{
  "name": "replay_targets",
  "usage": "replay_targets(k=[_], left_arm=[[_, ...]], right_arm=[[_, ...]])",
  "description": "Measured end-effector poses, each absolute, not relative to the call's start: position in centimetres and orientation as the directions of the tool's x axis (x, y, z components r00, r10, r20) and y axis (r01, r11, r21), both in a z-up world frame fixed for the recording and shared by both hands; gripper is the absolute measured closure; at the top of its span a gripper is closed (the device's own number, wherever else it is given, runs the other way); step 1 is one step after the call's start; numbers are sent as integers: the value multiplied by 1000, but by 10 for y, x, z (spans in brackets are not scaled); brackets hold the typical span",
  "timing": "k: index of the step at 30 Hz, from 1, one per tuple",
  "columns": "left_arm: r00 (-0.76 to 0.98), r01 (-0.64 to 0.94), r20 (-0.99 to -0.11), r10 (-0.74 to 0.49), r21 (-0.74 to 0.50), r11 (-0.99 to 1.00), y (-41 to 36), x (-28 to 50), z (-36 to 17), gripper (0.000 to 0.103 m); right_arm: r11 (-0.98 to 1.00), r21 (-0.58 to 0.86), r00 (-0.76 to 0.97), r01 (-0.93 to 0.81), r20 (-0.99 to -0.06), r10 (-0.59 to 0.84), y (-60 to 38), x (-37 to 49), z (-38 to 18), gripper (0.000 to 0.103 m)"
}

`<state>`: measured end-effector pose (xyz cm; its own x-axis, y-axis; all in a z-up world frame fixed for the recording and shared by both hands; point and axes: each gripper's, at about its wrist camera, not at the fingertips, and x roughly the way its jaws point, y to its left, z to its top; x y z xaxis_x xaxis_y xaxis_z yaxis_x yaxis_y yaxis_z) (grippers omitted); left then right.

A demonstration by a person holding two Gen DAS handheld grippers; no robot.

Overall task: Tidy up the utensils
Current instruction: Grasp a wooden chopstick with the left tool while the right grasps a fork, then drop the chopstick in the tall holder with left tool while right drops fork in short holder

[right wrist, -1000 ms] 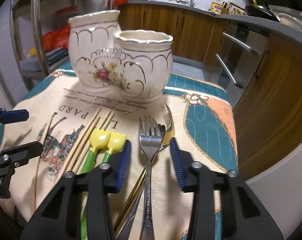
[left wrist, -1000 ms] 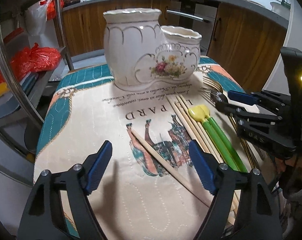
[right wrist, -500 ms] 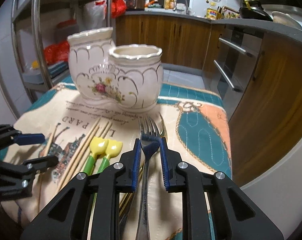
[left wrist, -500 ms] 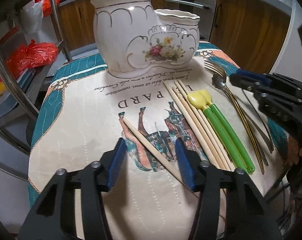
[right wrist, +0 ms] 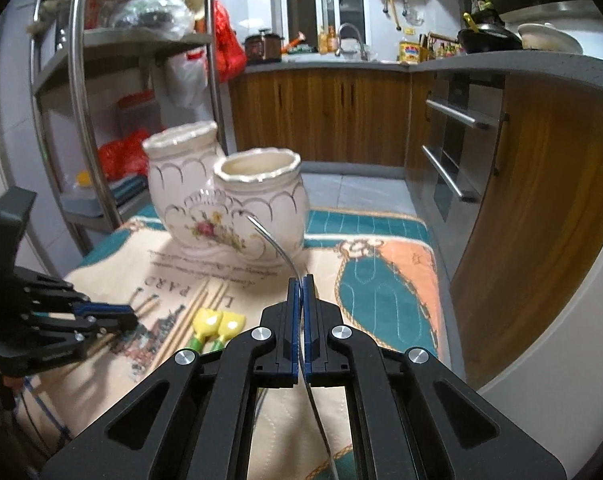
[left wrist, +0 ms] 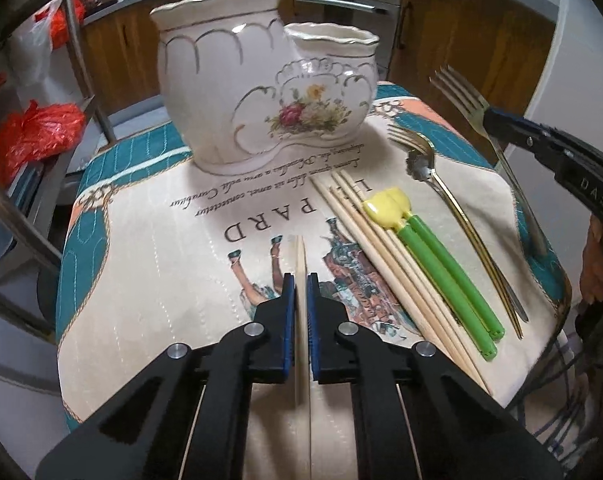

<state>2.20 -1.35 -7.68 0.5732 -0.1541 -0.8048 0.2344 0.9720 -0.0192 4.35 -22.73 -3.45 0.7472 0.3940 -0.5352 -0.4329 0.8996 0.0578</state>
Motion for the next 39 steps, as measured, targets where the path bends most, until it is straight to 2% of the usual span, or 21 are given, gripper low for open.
replay_targets(k=[5, 8, 17, 25, 39], left_arm=[[620, 279, -751, -227, -60, 959, -9, 15, -67, 97], [670, 296, -690, -272, -87, 951, -2, 9, -55, 97], [802, 288, -521, -293, -93, 953, 23, 2, -8, 97], [853, 300, -411, -322, -120, 946, 38, 14, 36, 97], [875, 343, -295, -384, -182, 921, 55, 28, 107, 97]], right_arm=[[894, 86, 772, -441, -471, 426, -230, 36, -20, 101], [886, 105, 783, -452, -429, 451, -231, 31, -11, 101], [860, 171, 787, -480, -350, 508, -226, 36, 15, 101], [853, 190, 797, -486, -305, 522, -213, 53, 37, 101], [841, 191, 810, -507, -229, 540, -196, 82, 80, 101]])
